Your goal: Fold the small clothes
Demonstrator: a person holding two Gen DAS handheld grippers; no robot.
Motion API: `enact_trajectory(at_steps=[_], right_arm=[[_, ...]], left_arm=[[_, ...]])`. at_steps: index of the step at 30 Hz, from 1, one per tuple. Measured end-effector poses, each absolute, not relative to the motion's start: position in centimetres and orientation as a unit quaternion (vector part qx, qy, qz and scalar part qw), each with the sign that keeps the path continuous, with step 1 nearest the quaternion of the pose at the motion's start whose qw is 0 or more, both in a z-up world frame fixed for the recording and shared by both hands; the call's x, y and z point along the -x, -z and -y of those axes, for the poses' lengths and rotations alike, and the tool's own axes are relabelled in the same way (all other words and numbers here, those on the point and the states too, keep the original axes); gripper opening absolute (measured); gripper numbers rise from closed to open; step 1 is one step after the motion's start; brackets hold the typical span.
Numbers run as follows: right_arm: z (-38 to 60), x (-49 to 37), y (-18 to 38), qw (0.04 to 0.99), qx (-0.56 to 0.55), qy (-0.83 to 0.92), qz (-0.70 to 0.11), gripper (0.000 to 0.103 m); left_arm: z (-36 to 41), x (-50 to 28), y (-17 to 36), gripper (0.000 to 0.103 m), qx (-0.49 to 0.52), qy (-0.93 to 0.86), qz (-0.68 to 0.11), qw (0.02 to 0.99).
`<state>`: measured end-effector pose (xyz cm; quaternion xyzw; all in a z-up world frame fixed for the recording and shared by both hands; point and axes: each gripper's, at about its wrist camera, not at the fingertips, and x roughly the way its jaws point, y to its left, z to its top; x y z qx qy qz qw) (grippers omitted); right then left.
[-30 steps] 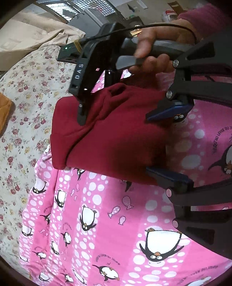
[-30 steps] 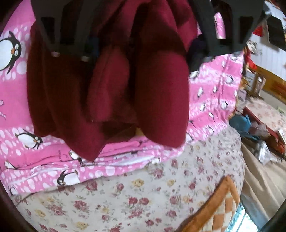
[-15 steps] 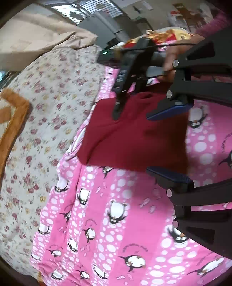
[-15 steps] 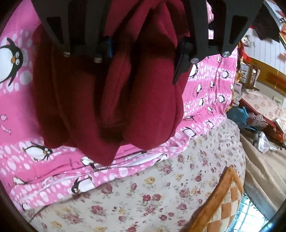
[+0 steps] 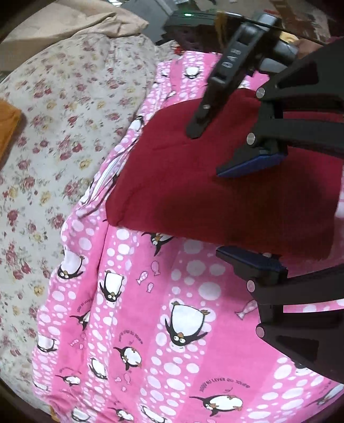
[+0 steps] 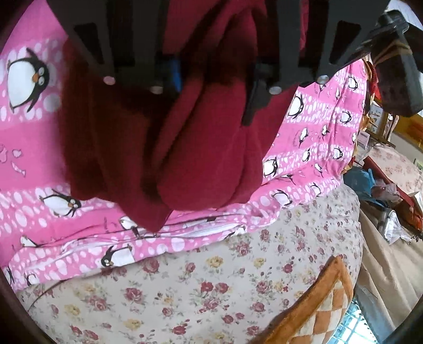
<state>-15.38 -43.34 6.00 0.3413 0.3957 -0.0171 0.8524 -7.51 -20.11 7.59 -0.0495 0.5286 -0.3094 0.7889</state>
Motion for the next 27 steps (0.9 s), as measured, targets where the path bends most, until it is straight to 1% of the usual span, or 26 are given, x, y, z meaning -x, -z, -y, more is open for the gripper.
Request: enact_trajectory(at_steps=[5,8,10,14,16,20,23,25,27], right_arm=[[43.6,15.6,-5.6,0.855,-0.336,0.016,-0.394,0.034],[43.5,15.6,-5.8,0.859,-0.329,0.019,-0.391,0.029],[43.6,15.8,-6.6,0.864,-0.325,0.019,-0.383,0.024],[43.5,15.9,-9.1,0.881,-0.287,0.020,-0.376,0.022],[43.3,16.1,-10.7,0.893,-0.250,0.029,-0.373,0.021],[44.5,16.7,-12.2,0.903,-0.211,0.064,-0.368,0.020],[46.6,16.4,-10.1,0.889,-0.222,0.099,-0.389,0.020],[48.0,16.1,-7.3,0.864,-0.260,0.105,-0.418,0.023],[48.6,16.7,-6.4,0.856,-0.282,0.110,-0.420,0.029]], left_arm=[[20.4,5.7,-6.8,0.033,0.055,0.307,-0.548,0.776],[20.6,5.4,-6.1,0.033,0.065,0.315,-0.558,0.765],[20.7,5.5,-5.9,0.034,0.071,0.317,-0.561,0.761],[21.0,6.2,-6.3,0.034,0.082,0.331,-0.559,0.755],[21.3,6.7,-6.8,0.039,0.085,0.341,-0.556,0.754],[21.7,7.6,-7.0,0.044,0.100,0.358,-0.556,0.744],[22.9,8.3,-6.2,0.045,0.075,0.361,-0.557,0.744],[23.4,8.7,-5.8,0.046,0.059,0.358,-0.554,0.749],[23.3,8.8,-5.8,0.046,0.061,0.357,-0.553,0.750]])
